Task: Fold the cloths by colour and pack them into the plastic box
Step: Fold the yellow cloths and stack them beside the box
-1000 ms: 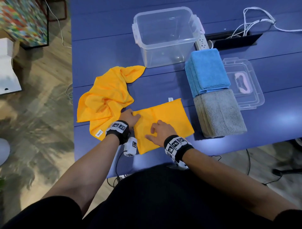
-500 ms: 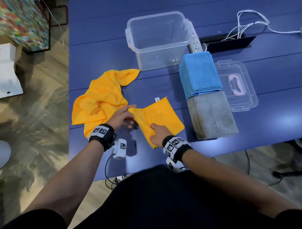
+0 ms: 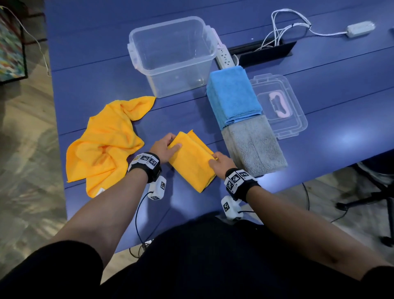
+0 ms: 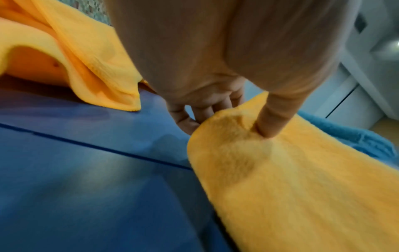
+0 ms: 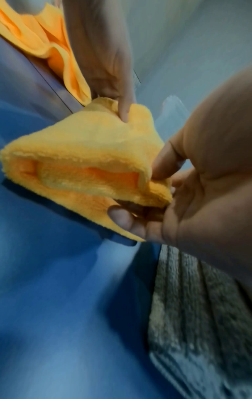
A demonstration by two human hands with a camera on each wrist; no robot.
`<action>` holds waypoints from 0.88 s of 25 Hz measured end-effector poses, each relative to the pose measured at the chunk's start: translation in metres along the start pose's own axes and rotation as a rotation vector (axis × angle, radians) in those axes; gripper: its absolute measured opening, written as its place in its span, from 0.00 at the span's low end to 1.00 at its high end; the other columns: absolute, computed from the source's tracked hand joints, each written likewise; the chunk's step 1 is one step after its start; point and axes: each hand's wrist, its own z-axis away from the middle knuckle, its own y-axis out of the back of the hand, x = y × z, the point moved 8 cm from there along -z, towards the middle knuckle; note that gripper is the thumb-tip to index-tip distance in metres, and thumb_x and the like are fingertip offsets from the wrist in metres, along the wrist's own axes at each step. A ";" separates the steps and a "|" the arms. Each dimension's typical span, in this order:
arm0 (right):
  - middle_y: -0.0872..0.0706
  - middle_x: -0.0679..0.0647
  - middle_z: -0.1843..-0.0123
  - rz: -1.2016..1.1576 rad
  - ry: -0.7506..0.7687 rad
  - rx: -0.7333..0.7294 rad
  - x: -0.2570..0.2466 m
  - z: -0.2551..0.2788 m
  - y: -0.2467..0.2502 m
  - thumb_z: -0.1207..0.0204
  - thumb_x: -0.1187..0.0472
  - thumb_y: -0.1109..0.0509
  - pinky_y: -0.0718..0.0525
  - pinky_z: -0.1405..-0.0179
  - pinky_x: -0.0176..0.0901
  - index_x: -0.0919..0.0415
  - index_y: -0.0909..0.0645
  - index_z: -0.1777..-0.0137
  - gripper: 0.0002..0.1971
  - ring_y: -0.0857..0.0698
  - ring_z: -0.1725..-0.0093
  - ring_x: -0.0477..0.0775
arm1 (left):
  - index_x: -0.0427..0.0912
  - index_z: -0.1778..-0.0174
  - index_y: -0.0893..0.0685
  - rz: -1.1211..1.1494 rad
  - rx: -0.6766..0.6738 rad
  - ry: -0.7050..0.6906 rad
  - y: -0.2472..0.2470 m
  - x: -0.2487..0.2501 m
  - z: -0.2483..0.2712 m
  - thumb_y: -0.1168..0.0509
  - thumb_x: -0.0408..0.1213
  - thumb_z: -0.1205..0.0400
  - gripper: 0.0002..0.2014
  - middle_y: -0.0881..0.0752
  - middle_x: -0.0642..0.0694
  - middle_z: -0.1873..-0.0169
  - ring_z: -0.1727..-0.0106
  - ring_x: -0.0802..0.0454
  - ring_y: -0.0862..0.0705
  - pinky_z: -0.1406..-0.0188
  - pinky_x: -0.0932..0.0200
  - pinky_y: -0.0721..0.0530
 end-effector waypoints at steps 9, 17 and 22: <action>0.28 0.62 0.27 0.536 0.126 0.188 -0.018 -0.003 0.007 0.20 0.60 0.40 0.27 0.33 0.57 0.61 0.38 0.21 0.27 0.29 0.28 0.64 | 0.43 0.31 0.29 -0.358 0.111 -0.011 -0.019 0.016 -0.028 0.46 0.53 0.12 0.20 0.15 0.36 0.54 0.53 0.34 0.16 0.61 0.47 0.21; 0.28 0.63 0.33 0.601 0.093 0.044 -0.015 -0.008 0.005 0.22 0.73 0.43 0.19 0.46 0.60 0.58 0.34 0.30 0.22 0.19 0.40 0.70 | 0.45 0.40 0.24 -0.362 0.290 0.002 -0.004 0.024 -0.048 0.41 0.54 0.15 0.17 0.15 0.46 0.44 0.42 0.41 0.18 0.48 0.48 0.28; 0.18 0.63 0.41 0.565 0.099 0.031 -0.018 -0.011 0.015 0.22 0.71 0.42 0.18 0.53 0.53 0.61 0.32 0.33 0.18 0.16 0.45 0.66 | 0.43 0.45 0.21 -0.183 0.690 0.197 0.022 0.004 -0.006 0.36 0.62 0.21 0.24 0.20 0.42 0.47 0.43 0.38 0.22 0.48 0.43 0.25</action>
